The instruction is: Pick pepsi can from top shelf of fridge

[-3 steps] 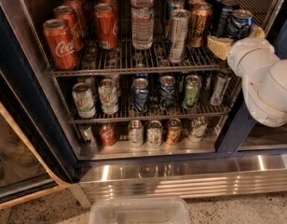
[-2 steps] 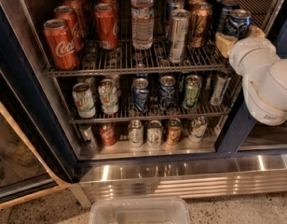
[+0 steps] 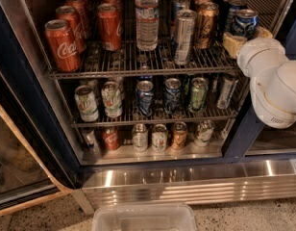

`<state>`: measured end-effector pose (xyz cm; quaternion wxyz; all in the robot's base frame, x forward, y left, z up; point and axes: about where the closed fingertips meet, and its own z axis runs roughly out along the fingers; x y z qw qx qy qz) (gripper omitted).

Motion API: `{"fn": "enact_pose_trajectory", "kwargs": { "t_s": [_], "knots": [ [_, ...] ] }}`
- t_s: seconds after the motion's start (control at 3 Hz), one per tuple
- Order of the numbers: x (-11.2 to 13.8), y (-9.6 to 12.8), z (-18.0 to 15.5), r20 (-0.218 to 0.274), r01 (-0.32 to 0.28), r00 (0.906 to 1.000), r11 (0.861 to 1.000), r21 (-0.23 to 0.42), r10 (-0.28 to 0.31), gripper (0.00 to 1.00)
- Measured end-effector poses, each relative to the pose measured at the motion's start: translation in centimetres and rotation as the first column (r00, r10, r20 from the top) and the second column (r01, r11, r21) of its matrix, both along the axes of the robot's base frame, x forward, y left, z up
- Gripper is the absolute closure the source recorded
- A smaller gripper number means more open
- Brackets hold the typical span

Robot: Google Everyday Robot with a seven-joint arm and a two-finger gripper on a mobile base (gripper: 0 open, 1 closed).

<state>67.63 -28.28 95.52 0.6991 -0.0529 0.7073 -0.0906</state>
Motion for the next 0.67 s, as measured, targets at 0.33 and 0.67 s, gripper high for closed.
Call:
{"fn": "enact_pose_trajectory", "kwargs": {
  "t_s": [0.33,0.67],
  "knots": [
    [0.0,0.0,0.0,0.000,0.000,1.0000,1.000,0.000,0.000,1.00],
    [-1.1,0.3,0.2,-0.003,-0.033,0.9994,0.999,-0.015,0.033,1.00]
  ]
}}
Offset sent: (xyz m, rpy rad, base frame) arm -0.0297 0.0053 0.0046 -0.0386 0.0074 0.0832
